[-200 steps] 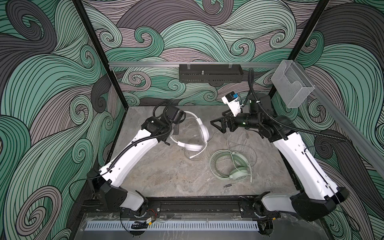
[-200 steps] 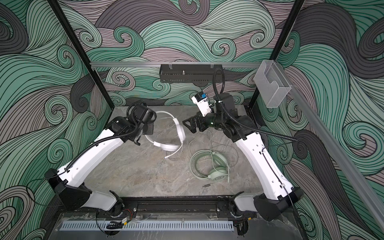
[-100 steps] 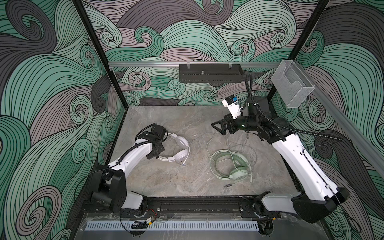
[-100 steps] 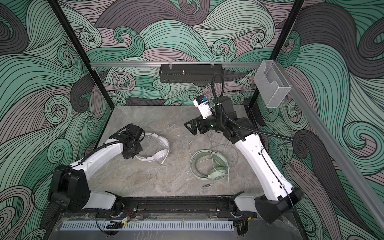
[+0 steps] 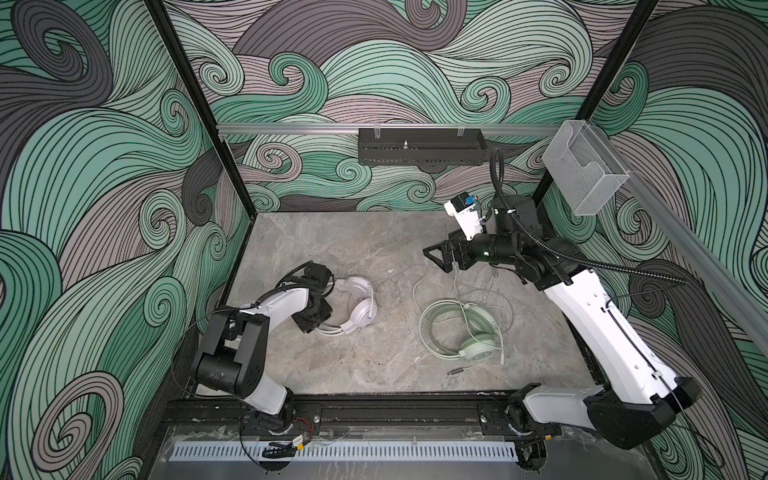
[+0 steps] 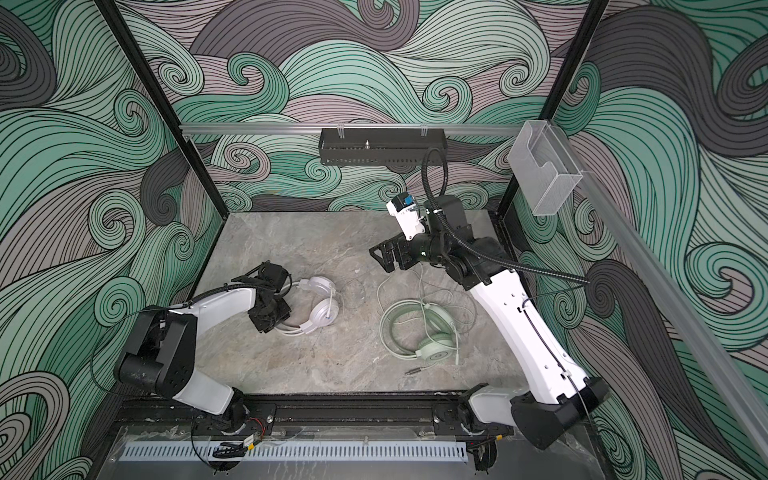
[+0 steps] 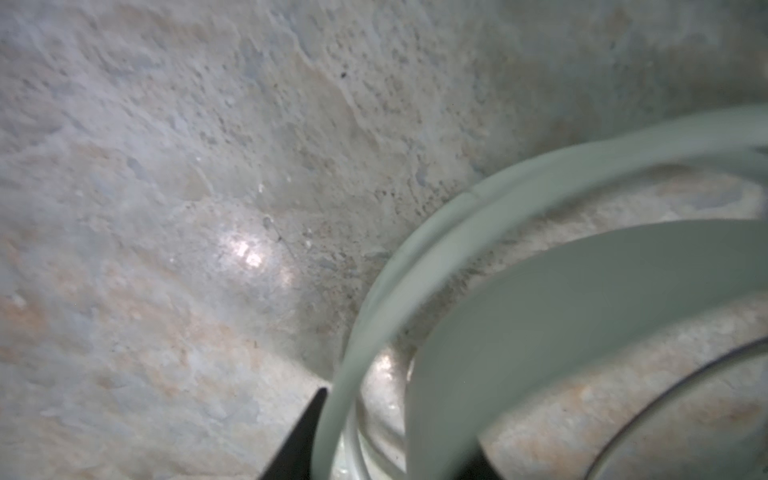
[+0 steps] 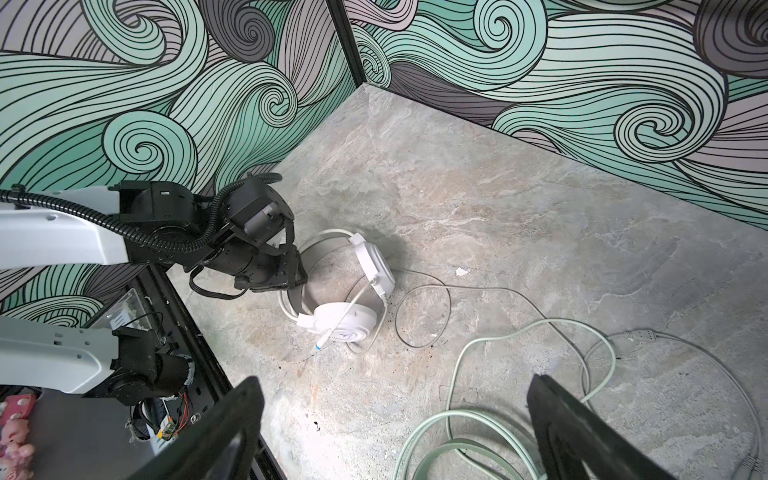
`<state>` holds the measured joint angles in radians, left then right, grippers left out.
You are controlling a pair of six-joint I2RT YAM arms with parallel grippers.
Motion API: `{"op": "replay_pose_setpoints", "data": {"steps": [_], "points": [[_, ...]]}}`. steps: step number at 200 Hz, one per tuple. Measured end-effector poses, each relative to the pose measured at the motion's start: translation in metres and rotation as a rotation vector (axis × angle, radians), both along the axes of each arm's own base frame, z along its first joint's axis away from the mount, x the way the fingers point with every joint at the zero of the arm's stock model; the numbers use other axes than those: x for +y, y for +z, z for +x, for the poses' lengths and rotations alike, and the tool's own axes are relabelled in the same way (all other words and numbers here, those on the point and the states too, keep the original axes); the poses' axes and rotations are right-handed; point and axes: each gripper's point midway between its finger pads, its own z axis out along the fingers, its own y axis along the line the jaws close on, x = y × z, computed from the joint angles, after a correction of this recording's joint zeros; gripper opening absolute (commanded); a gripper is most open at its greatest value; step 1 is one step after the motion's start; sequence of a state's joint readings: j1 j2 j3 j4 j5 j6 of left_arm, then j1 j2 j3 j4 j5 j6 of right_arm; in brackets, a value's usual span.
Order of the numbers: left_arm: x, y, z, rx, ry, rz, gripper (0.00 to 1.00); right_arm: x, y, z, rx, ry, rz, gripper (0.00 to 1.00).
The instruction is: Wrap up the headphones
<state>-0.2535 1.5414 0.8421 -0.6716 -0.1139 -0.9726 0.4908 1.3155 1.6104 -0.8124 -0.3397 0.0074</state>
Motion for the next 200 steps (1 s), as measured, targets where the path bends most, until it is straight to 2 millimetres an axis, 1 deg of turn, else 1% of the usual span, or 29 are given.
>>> {"op": "replay_pose_setpoints", "data": {"steps": [8,19,32,52,66,81,98,123,135,151,168,200], "points": [[0.001,0.001,0.001,0.0,-0.011,0.004,0.73,0.0,0.0,0.0,0.0,0.0,0.0,0.99],[0.001,0.004,0.004,-0.005,-0.024,0.004,0.76,0.0,0.0,0.0,0.0,0.0,0.0,0.99],[0.001,0.01,0.009,-0.01,-0.042,0.009,0.77,0.0,0.0,0.0,0.0,-0.001,-0.001,0.99],[0.001,0.019,0.023,-0.018,-0.088,0.021,0.77,0.0,0.0,0.0,-0.001,-0.002,-0.002,0.99],[0.0,0.019,0.03,0.003,-0.136,0.032,0.77,0.0,0.0,0.0,-0.001,-0.003,-0.002,0.99],[0.0,0.012,0.036,0.042,-0.185,0.048,0.77,-0.001,0.0,0.0,-0.001,-0.003,-0.002,0.99],[0.001,0.003,0.033,0.085,-0.233,0.062,0.76,-0.001,0.0,0.0,-0.002,-0.003,-0.002,0.99],[0.002,0.002,0.028,0.11,-0.266,0.066,0.73,-0.001,0.001,0.0,-0.005,-0.007,-0.003,0.99],[0.002,-0.001,0.025,0.12,-0.277,0.063,0.69,-0.002,0.001,0.001,-0.006,-0.008,-0.004,0.99],[0.003,-0.008,0.015,0.148,-0.292,0.057,0.63,-0.002,0.001,0.001,-0.006,-0.009,-0.004,0.99],[0.002,-0.009,0.015,0.137,-0.3,0.048,0.55,-0.002,0.001,0.001,-0.006,-0.009,-0.004,0.99],[0.0,-0.01,0.017,0.124,-0.322,0.04,0.54,-0.002,0.001,0.001,-0.006,-0.01,-0.004,0.99]]}}
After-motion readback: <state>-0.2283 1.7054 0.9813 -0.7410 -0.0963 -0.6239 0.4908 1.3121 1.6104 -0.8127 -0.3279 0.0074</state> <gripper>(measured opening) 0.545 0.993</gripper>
